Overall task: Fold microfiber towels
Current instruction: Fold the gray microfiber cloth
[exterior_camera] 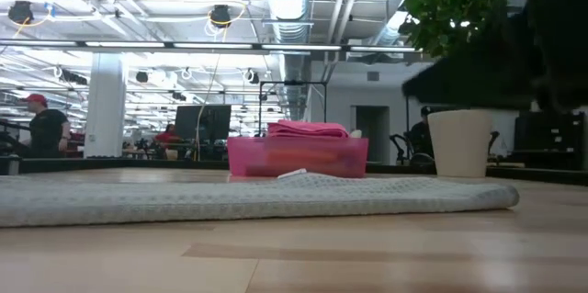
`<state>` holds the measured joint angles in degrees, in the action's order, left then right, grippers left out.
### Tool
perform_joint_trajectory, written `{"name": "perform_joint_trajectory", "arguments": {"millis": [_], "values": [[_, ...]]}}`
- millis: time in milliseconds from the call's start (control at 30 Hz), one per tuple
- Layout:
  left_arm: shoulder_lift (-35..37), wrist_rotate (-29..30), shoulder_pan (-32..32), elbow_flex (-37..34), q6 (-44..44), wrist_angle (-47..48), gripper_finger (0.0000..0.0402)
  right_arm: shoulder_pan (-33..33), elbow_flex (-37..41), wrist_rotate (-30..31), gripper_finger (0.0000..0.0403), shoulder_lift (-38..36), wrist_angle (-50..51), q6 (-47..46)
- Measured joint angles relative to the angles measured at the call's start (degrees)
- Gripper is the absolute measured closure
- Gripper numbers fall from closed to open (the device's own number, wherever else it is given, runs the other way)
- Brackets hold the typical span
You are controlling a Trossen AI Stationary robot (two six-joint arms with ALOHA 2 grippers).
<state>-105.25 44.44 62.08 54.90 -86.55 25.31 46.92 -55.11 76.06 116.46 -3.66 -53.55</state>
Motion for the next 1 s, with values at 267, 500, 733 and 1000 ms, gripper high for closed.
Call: {"name": "perform_joint_trajectory", "arguments": {"millis": [267, 500, 733, 1000], "values": [[0.0, 5.4, 3.5, 0.1, 1.2, -0.5, 0.0397, -1.3, 0.0, -3.2, 0.0225, 5.0, -4.4, -0.1], [0.0, 5.5, 3.3, 0.1, 2.1, -1.5, 0.0393, -3.7, 0.0, -9.3, 0.0233, 7.6, -5.8, -0.6], [0.0, 2.6, 3.3, 0.2, 12.0, -8.4, 0.0396, -4.9, 0.0, -10.2, 0.0239, 7.3, -6.6, -0.5], [-0.7, 3.5, 2.9, 0.2, 11.0, -3.2, 0.0401, -5.0, 0.0, -11.6, 0.0241, 7.3, -7.1, -0.1]]}}
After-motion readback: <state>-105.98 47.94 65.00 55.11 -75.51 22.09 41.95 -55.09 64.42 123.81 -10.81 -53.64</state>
